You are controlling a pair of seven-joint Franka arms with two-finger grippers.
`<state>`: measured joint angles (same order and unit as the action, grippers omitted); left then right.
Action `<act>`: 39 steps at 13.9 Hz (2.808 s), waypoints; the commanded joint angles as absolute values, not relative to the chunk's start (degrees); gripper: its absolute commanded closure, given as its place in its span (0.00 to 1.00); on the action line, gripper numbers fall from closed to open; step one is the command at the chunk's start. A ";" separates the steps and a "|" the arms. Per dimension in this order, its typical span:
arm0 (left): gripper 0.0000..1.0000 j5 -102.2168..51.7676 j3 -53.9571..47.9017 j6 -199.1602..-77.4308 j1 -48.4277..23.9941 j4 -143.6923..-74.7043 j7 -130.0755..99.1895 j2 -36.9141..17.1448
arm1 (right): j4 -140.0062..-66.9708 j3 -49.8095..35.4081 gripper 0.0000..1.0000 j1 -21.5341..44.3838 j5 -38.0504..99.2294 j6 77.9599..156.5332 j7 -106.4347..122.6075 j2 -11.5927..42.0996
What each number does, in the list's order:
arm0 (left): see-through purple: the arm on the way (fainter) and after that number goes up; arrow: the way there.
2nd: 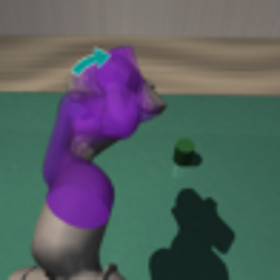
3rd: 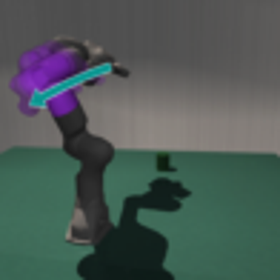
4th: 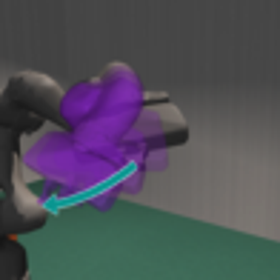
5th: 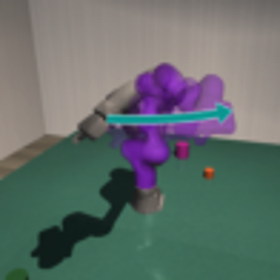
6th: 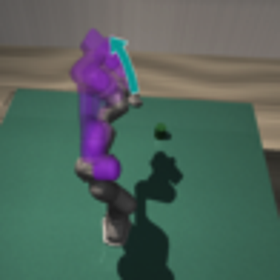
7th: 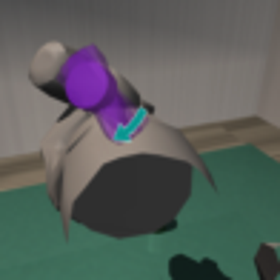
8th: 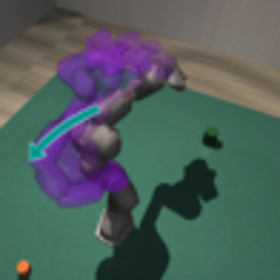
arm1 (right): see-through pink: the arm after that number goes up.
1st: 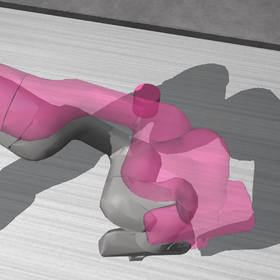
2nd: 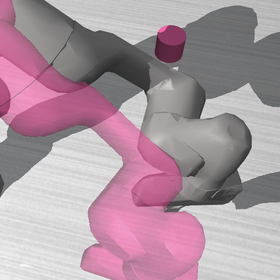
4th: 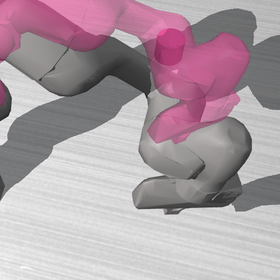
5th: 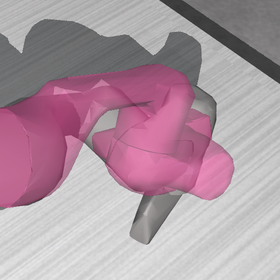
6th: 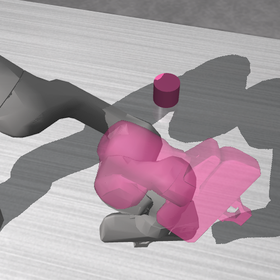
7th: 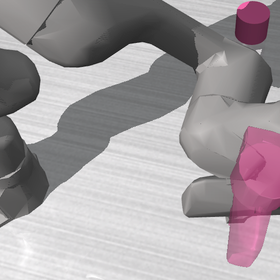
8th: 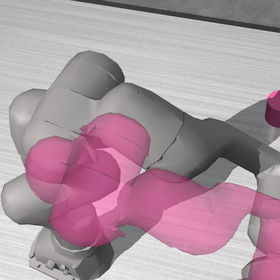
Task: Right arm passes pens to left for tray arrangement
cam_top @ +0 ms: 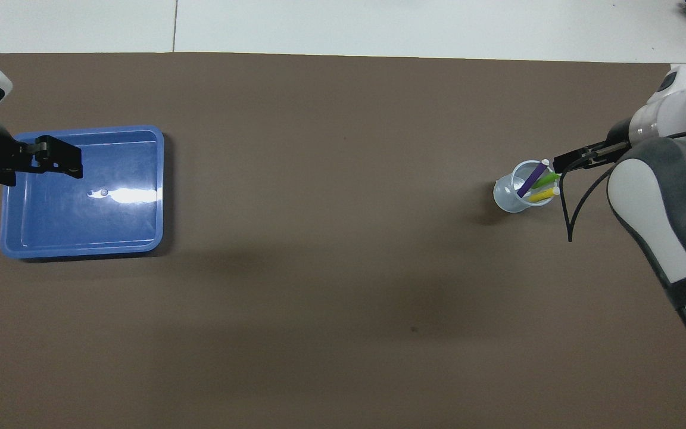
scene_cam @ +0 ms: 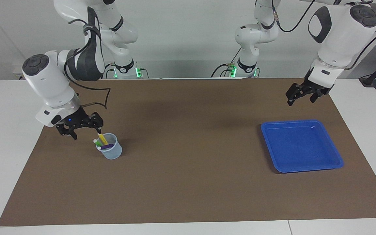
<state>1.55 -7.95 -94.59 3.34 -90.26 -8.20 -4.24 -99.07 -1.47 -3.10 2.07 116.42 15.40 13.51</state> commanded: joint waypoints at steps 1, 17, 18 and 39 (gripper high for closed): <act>0.00 0.79 -7.56 -95.01 3.25 -92.11 -8.44 -2.46 | -99.32 -2.02 0.04 -3.16 2.02 118.30 16.17 14.76; 0.00 0.79 -7.56 -95.01 3.25 -92.11 -8.35 -2.46 | -104.24 -2.46 0.56 -2.11 2.02 123.05 16.43 16.00; 0.00 0.79 -7.56 -95.01 3.25 -92.11 -8.35 -2.46 | -104.15 -2.46 0.57 -2.11 2.02 123.05 16.61 16.00; 0.00 0.79 -7.56 -95.01 3.25 -92.11 -8.35 -2.46 | -104.94 -2.37 0.70 -2.11 1.93 125.95 16.61 16.44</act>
<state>1.55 -7.95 -94.59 3.34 -90.26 -8.20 -4.24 -104.18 -2.18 -1.78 2.07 124.41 15.42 16.47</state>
